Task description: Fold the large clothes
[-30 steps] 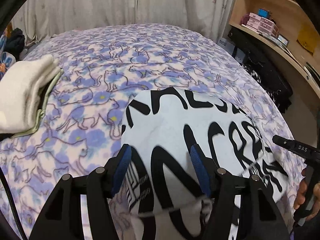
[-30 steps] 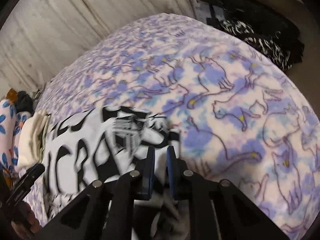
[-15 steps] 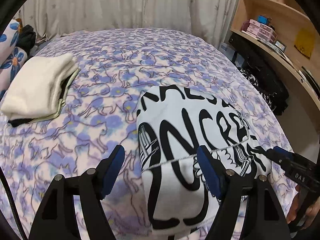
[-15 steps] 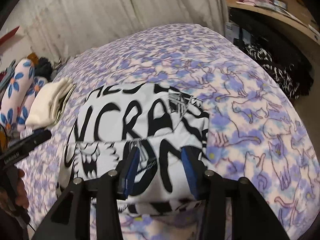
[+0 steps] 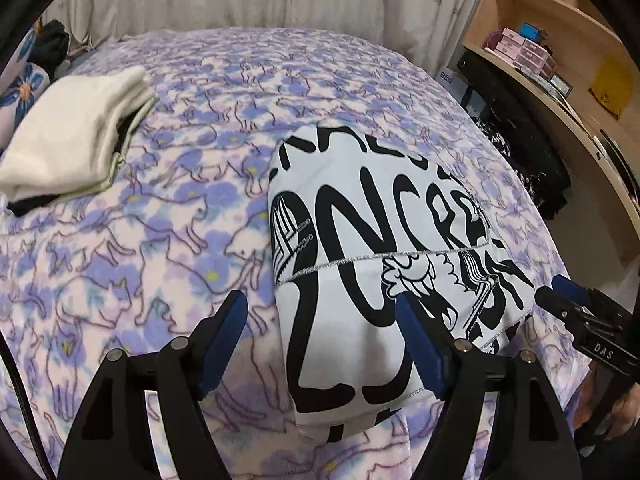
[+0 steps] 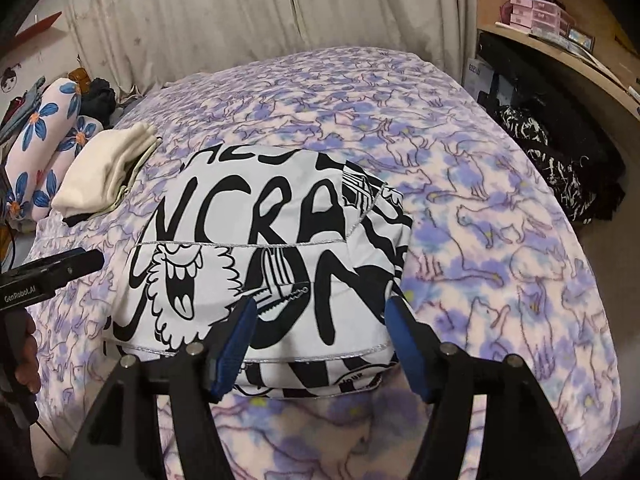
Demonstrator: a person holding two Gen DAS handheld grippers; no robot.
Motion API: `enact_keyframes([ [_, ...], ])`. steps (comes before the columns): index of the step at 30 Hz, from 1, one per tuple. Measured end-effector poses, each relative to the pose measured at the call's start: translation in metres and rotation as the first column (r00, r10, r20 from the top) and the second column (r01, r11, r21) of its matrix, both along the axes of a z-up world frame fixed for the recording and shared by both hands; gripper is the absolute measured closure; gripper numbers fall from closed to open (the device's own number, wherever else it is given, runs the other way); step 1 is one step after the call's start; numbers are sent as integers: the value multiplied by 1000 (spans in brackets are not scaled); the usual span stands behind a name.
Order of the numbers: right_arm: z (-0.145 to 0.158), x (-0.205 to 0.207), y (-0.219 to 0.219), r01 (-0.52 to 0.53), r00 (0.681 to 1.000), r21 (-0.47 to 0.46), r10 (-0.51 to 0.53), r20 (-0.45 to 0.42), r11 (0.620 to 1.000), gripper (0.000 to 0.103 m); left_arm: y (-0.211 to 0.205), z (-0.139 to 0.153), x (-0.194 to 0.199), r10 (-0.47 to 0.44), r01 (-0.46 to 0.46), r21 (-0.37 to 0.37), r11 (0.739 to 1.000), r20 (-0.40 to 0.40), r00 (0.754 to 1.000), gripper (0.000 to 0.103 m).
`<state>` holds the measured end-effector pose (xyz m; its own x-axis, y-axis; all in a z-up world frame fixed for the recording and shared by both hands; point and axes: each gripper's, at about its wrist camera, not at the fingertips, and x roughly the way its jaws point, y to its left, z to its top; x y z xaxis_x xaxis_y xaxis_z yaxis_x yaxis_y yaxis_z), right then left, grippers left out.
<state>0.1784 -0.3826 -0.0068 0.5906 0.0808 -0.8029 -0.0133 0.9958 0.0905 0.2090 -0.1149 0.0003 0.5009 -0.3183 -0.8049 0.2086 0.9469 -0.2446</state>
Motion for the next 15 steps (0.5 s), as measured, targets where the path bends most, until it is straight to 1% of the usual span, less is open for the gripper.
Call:
enact_keyframes([
  [3,-9,6,-12,5,999,44,-4,-36,999,36,1,-7,3,-7,5,-36,999,-35,999,23],
  [8,-27,19,-39,44,995,138,-31,-96,989,36,0,-24,13,-21,13,-81,997,-93,995,23],
  [13,-43,32,-63,65,991,252,-33,-131,966,36,-6,-41,24,-49,31,-127,991,-143,988,23],
  [15,-50,40,-71,77,987,282,-32,-159,956,35,-9,-50,29,-57,34,-137,990,-170,984,22],
])
